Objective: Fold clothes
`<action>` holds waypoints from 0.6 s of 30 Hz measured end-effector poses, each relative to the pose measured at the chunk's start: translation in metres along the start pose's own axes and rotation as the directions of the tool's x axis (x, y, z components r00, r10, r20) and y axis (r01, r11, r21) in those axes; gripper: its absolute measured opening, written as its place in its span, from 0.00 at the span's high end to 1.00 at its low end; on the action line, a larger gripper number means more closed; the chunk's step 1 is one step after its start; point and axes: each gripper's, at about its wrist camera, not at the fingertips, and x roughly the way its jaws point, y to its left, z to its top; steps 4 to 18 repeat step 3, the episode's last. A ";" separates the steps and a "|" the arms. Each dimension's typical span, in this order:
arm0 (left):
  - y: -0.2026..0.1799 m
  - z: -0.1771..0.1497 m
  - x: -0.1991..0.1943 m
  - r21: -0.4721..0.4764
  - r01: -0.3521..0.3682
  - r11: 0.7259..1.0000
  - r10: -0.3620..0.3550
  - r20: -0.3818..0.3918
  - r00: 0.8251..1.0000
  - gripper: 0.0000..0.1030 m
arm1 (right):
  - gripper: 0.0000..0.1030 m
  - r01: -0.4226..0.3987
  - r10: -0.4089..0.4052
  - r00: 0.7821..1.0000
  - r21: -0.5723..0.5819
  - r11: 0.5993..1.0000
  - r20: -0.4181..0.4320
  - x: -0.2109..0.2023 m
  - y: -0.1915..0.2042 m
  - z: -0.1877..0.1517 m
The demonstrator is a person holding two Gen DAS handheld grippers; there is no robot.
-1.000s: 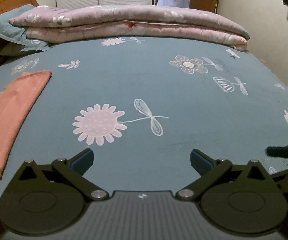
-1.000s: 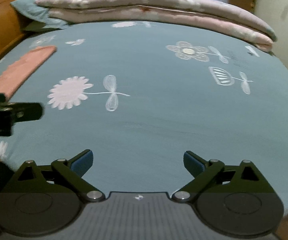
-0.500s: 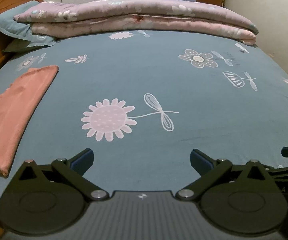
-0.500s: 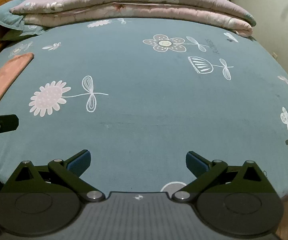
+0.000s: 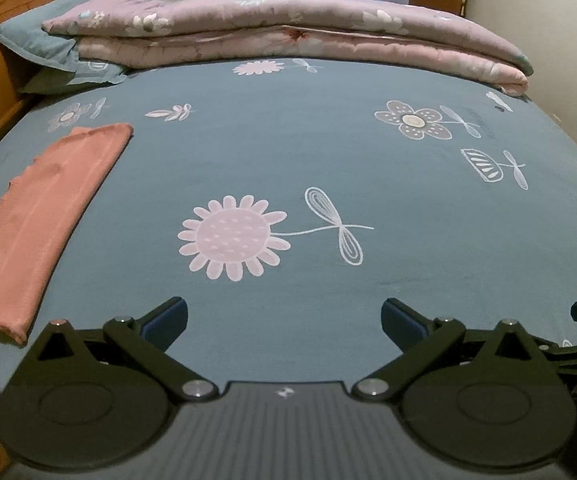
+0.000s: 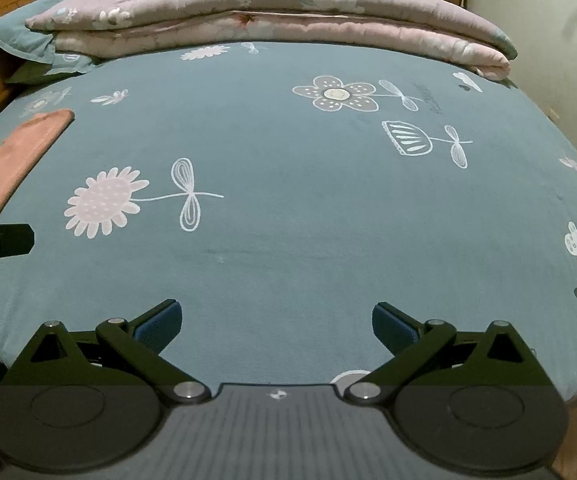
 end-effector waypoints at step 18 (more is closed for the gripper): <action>0.000 0.001 -0.001 0.004 -0.003 1.000 0.003 0.001 1.000 0.01 | 0.00 0.000 0.000 1.000 0.000 1.000 -0.002 0.001 0.000 0.000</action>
